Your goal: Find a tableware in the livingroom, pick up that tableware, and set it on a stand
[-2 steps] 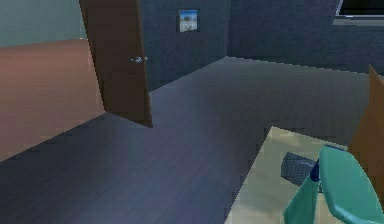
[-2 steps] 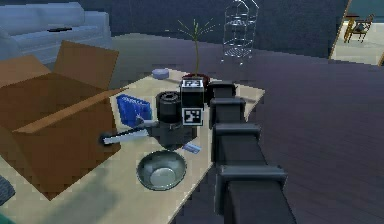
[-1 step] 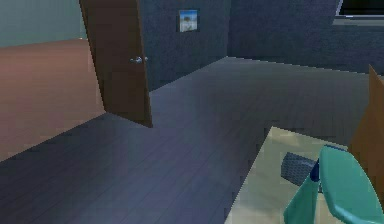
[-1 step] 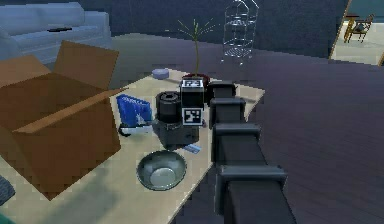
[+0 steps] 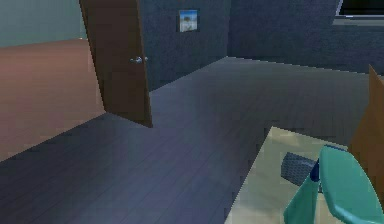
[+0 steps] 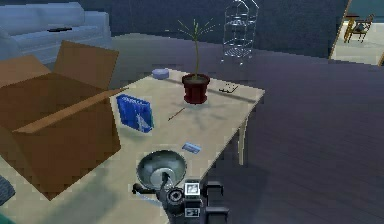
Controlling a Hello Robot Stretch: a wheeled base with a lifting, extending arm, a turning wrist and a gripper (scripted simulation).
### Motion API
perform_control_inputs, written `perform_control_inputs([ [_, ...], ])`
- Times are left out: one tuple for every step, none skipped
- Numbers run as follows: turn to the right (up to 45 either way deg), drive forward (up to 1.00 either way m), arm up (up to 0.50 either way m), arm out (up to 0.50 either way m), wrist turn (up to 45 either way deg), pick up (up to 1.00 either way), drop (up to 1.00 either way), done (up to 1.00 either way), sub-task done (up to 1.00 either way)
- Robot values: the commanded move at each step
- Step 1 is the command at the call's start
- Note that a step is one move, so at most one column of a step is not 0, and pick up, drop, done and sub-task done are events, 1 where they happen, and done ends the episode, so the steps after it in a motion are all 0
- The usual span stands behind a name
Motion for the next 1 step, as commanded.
perform_control_inputs([
  [0.0,0.00,0.00,0.00,0.0,1.00,0.00,0.00,0.00],
])
